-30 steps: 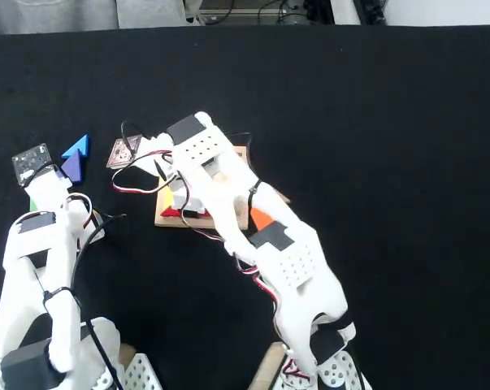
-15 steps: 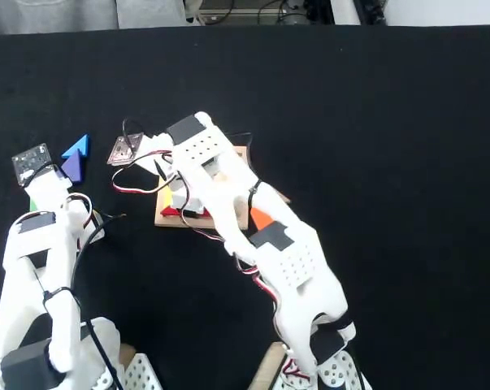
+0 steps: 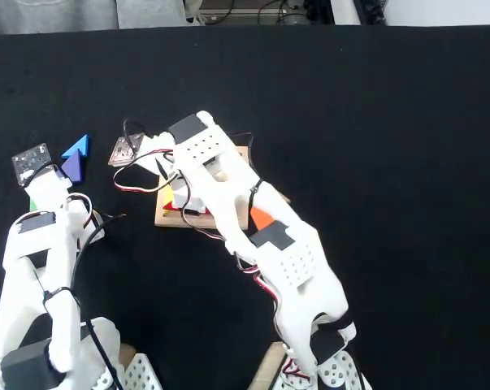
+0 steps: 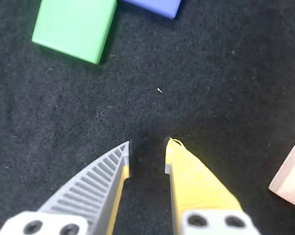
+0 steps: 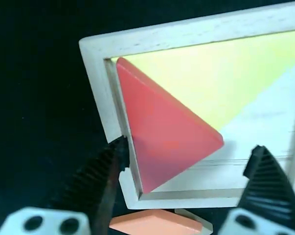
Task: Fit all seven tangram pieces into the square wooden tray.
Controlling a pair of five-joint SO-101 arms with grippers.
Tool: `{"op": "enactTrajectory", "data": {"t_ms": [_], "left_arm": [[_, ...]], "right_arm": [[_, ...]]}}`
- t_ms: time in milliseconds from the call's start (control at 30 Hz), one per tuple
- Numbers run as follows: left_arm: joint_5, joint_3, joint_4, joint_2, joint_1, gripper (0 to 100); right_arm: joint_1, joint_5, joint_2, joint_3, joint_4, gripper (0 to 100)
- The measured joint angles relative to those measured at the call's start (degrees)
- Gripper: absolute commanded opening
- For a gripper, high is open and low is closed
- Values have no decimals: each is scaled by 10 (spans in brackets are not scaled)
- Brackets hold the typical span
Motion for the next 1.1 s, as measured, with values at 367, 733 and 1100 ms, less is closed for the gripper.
{"op": "enactTrajectory", "data": {"t_ms": [367, 733, 1100], "left_arm": [[0, 0, 0, 0, 0, 130], [0, 0, 0, 0, 0, 130], [0, 0, 0, 0, 0, 130]], "right_arm": [[4, -59, 0, -87, 26, 43], [3, -120, 87, -168, -3, 14], [66, -120, 133, -282, 48, 11]]}}
